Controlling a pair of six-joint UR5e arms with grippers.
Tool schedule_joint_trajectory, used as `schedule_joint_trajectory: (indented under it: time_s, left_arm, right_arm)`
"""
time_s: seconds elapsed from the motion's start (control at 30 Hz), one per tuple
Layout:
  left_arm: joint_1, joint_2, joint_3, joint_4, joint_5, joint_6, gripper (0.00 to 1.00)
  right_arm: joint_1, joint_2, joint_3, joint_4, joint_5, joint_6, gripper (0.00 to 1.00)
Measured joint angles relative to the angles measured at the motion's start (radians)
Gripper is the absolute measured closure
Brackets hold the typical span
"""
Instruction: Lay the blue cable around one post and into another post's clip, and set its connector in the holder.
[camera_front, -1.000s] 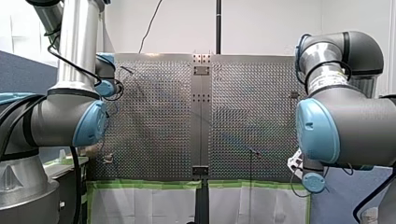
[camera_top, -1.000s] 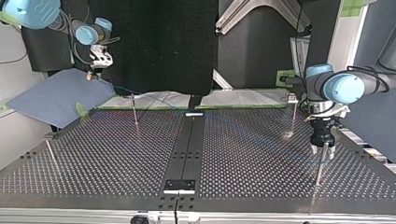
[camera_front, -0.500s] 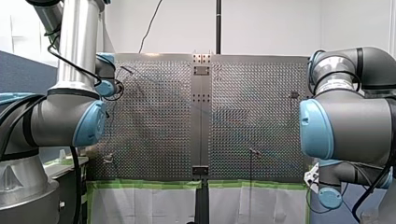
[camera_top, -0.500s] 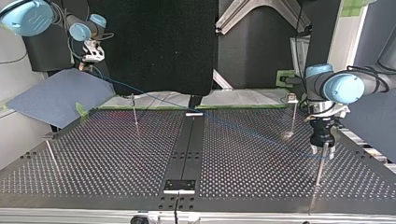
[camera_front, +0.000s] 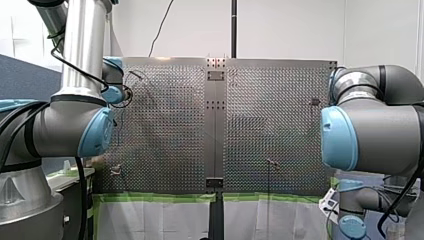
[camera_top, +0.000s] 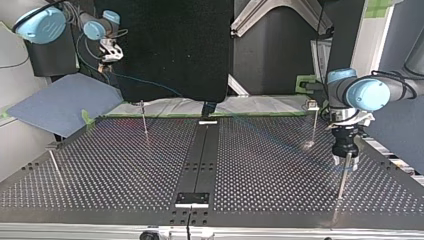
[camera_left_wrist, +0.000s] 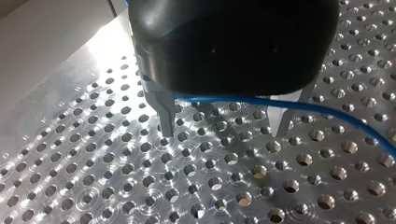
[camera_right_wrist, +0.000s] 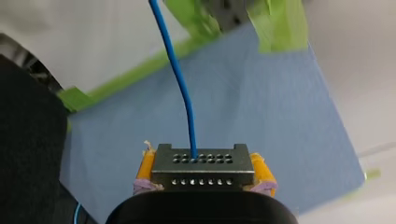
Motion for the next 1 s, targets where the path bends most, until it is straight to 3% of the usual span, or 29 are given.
schedule_joint_trajectory:
  time_s: [0.23, 0.37, 0.47, 0.6, 0.8, 1.0]
  left_arm:
    - [0.0, 0.0, 0.0, -0.001, 0.0, 0.0, 0.02]
    - [0.0, 0.0, 0.0, -0.001, 0.0, 0.0, 0.02]
    - [-0.001, 0.0, 0.0, -0.001, 0.0, 0.0, 0.02]
    - [-0.002, 0.0, 0.0, -0.001, 0.0, 0.0, 0.02]
    - [-0.005, 0.0, 0.0, -0.002, -0.001, 0.0, 0.02]
    - [-0.01, 0.0, 0.0, -0.005, -0.003, 0.0, 0.02]
  right_arm:
    - [0.064, -0.058, 0.0, 0.014, -0.066, -0.066, 1.0]
    - [0.079, -0.095, 0.0, 0.028, -0.103, -0.103, 1.0]
    - [0.08, -0.125, 0.0, 0.035, -0.133, -0.119, 1.0]
    - [0.074, -0.164, 0.0, 0.037, -0.147, -0.12, 1.0]
    - [0.063, -0.215, 0.001, 0.045, -0.12, -0.114, 1.0]
    - [0.055, -0.26, 0.024, 0.047, -0.095, -0.09, 1.0]
